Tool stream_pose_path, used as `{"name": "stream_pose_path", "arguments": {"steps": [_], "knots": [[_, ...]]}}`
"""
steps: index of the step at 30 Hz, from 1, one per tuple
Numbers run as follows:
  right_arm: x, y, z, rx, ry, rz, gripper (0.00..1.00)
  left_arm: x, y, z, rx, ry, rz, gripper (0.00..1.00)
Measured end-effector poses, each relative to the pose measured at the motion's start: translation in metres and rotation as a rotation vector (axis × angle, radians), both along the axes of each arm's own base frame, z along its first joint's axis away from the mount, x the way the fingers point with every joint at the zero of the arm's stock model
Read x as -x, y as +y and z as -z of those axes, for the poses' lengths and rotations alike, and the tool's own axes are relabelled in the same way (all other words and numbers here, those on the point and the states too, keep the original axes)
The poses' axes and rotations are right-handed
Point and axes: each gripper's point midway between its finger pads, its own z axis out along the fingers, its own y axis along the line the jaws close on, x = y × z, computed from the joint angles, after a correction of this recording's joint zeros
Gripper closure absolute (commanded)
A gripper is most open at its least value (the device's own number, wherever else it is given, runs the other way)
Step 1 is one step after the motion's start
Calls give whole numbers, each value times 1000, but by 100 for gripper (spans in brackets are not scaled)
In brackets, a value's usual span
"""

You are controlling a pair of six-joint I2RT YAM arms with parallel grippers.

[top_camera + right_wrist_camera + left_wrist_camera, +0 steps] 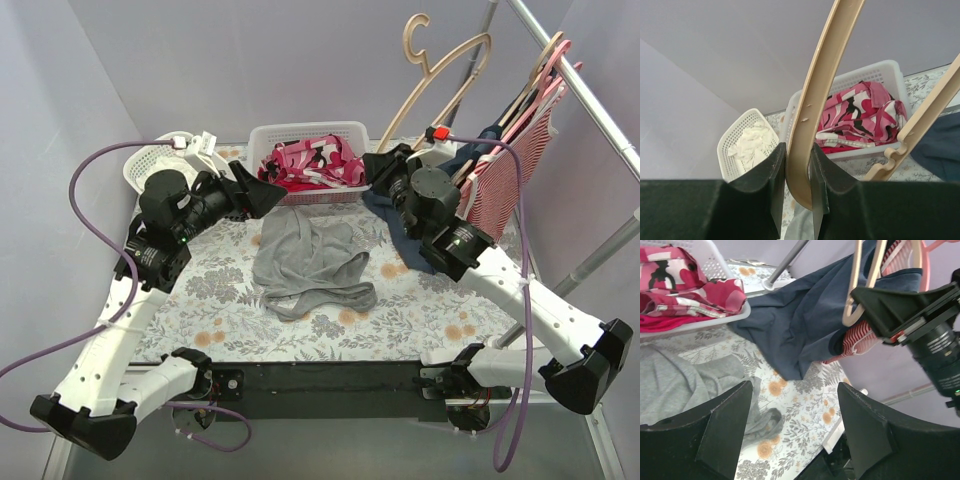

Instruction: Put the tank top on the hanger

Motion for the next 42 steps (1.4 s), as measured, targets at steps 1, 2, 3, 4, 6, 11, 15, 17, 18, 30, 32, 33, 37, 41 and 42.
{"name": "stream_pose_path", "arguments": {"steps": [1,2,3,4,6,11,15,17,18,30,32,33,37,41,42], "knots": [[4,4,3,4,3,-10,88,0,-2,-3,10,-3,9,29],[7,8,6,7,7,-22,88,0,-4,-6,20,-6,18,28],[11,11,10,12,12,-32,88,-1,-6,-8,29,-8,27,28],[15,17,12,16,15,-50,88,-1,-8,-10,38,-11,35,28],[23,26,19,25,22,-69,89,-2,-11,-14,56,-19,51,27],[48,51,38,55,39,-123,89,-8,-20,-25,97,-43,83,27],[68,72,51,90,48,-164,88,-20,-27,-33,117,-65,95,26],[77,84,57,107,49,-181,89,-26,-30,-33,121,-69,96,26],[80,89,60,114,49,-190,88,-28,-32,-32,122,-69,99,26],[119,147,105,254,50,-313,89,-34,-66,-14,64,-134,72,36],[124,151,105,253,45,-325,88,-40,-64,-6,45,-136,37,40],[125,153,105,252,43,-330,88,-43,-63,-2,36,-134,19,40],[128,155,105,251,41,-339,88,-53,-58,14,5,-122,-57,41],[129,155,106,252,41,-340,88,-59,-57,24,-13,-114,-87,52],[129,155,107,252,41,-340,88,-60,-57,26,-15,-111,-90,57]]}}
